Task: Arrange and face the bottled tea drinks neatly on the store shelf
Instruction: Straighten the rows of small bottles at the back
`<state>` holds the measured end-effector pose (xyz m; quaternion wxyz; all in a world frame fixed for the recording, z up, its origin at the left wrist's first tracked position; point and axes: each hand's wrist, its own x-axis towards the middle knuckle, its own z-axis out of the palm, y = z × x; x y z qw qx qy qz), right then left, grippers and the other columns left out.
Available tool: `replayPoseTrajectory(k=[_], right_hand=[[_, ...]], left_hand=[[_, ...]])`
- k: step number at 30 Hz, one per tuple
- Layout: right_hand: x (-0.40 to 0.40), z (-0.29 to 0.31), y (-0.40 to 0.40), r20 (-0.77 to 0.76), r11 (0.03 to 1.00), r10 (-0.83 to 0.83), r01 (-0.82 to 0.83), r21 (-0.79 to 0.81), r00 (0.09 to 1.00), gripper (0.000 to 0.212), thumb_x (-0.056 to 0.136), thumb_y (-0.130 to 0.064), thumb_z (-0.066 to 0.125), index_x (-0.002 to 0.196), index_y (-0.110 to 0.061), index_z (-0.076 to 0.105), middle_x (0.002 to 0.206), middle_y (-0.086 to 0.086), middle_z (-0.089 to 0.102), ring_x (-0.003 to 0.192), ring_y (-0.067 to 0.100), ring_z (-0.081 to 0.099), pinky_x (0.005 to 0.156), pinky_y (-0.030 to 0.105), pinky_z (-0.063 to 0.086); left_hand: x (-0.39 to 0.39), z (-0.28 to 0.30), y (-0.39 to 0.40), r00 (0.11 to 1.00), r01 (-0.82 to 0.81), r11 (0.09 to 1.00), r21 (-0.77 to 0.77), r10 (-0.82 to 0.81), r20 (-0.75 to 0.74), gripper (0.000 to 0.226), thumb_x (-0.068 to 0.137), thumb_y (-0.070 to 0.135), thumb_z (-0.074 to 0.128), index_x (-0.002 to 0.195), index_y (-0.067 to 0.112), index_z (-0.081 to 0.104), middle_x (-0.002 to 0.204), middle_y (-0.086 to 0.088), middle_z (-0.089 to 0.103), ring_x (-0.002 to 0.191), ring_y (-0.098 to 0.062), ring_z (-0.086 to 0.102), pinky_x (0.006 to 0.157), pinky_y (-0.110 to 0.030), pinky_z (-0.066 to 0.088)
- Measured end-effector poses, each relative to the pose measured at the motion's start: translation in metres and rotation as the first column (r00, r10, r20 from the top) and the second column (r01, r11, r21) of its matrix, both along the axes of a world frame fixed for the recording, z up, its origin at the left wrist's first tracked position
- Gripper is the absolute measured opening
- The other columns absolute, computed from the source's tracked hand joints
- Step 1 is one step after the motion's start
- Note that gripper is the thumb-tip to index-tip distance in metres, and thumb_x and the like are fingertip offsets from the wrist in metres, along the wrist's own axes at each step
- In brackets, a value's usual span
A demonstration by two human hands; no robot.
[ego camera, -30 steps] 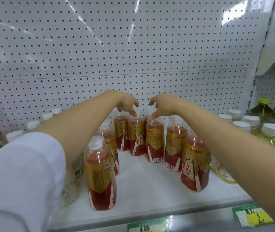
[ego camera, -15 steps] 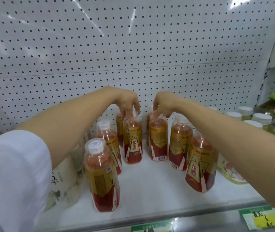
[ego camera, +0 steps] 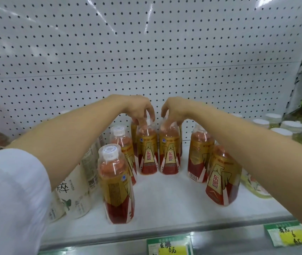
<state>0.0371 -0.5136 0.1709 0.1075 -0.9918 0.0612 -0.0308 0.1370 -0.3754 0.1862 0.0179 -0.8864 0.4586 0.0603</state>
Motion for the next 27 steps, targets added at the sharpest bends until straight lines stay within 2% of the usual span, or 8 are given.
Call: replayPoseTrajectory(k=[1,3,7,13,16,19,23,27], right_hand=[[0.003,-0.002,0.000,0.026,0.999,-0.023,0.024,-0.031,0.999,0.051,0.073,-0.031,0.086,0.116,-0.009,0.069,0.112,0.006,0.070,0.071,0.015,0.066,0.075,0.029,0.056],[0.010,-0.008,-0.003,0.089,0.998,-0.035,0.039,-0.050,0.995,0.047,0.070,-0.033,0.087,0.106,-0.007,0.073,0.101,0.007,0.074,0.073,0.018,0.069,0.079,0.031,0.058],[0.017,-0.013,-0.011,0.157,0.999,-0.029,0.032,-0.016,0.987,0.045,0.074,-0.032,0.085,0.110,-0.007,0.073,0.109,0.006,0.073,0.098,0.022,0.067,0.090,0.031,0.054],[0.018,-0.010,-0.014,0.103,1.000,0.029,-0.028,-0.012,0.994,0.045,0.080,-0.042,0.078,0.112,-0.011,0.071,0.106,0.002,0.072,0.090,0.017,0.066,0.082,0.028,0.053],[0.013,0.003,-0.026,0.210,0.994,0.003,-0.025,0.104,0.978,0.047,0.090,-0.050,0.064,0.117,-0.012,0.069,0.114,0.000,0.069,0.099,0.016,0.063,0.084,0.028,0.047],[0.022,0.012,-0.043,0.202,0.996,-0.077,0.068,0.054,0.976,0.043,0.094,-0.030,0.064,0.131,-0.008,0.060,0.132,0.008,0.060,0.115,0.024,0.058,0.087,0.028,0.046],[0.041,-0.007,-0.059,-0.077,0.992,-0.105,0.110,0.063,0.991,0.059,0.089,-0.012,0.067,0.144,-0.013,0.045,0.142,0.010,0.050,0.107,0.026,0.062,0.078,0.029,0.057],[0.045,-0.013,-0.063,-0.073,0.968,-0.119,0.132,0.213,0.990,0.062,0.087,-0.004,0.067,0.144,-0.013,0.045,0.121,0.010,0.057,0.086,0.021,0.067,0.060,0.021,0.054]], left_hand=[[0.000,-0.001,-0.001,1.000,-0.007,1.000,-0.009,0.007,0.004,0.051,0.078,0.023,0.083,0.126,0.024,0.066,0.113,-0.002,0.067,0.083,-0.020,0.074,0.074,-0.022,0.054],[0.000,-0.002,-0.003,0.999,-0.008,1.000,-0.010,0.009,0.036,0.050,0.079,0.023,0.082,0.126,0.024,0.066,0.112,-0.003,0.069,0.080,-0.018,0.073,0.071,-0.021,0.051],[0.002,-0.004,-0.006,0.997,-0.001,1.000,-0.002,0.001,0.074,0.048,0.080,0.024,0.082,0.125,0.027,0.065,0.113,0.000,0.066,0.089,-0.021,0.072,0.076,-0.025,0.048],[0.009,-0.003,-0.004,1.000,-0.027,0.999,-0.027,0.027,-0.002,0.052,0.081,0.030,0.081,0.129,0.029,0.062,0.117,-0.001,0.065,0.088,-0.021,0.073,0.078,-0.026,0.056],[0.017,0.007,0.000,0.991,-0.084,0.982,-0.172,0.063,-0.121,0.054,0.090,0.044,0.067,0.140,0.031,0.051,0.129,-0.002,0.062,0.105,-0.021,0.067,0.091,-0.032,0.055],[0.035,0.010,0.002,0.987,-0.160,0.978,-0.133,0.162,0.007,0.049,0.099,0.043,0.053,0.146,0.027,0.047,0.146,-0.004,0.049,0.124,-0.023,0.053,0.105,-0.040,0.046],[0.050,-0.008,-0.006,0.971,-0.233,0.972,0.008,0.233,-0.051,0.058,0.100,0.032,0.055,0.152,0.018,0.035,0.143,-0.010,0.048,0.103,-0.024,0.062,0.082,-0.031,0.056],[0.055,-0.018,-0.015,0.975,-0.214,0.975,-0.052,0.217,0.049,0.046,0.098,0.016,0.055,0.143,0.010,0.048,0.123,-0.011,0.058,0.072,-0.018,0.060,0.062,-0.024,0.050]])
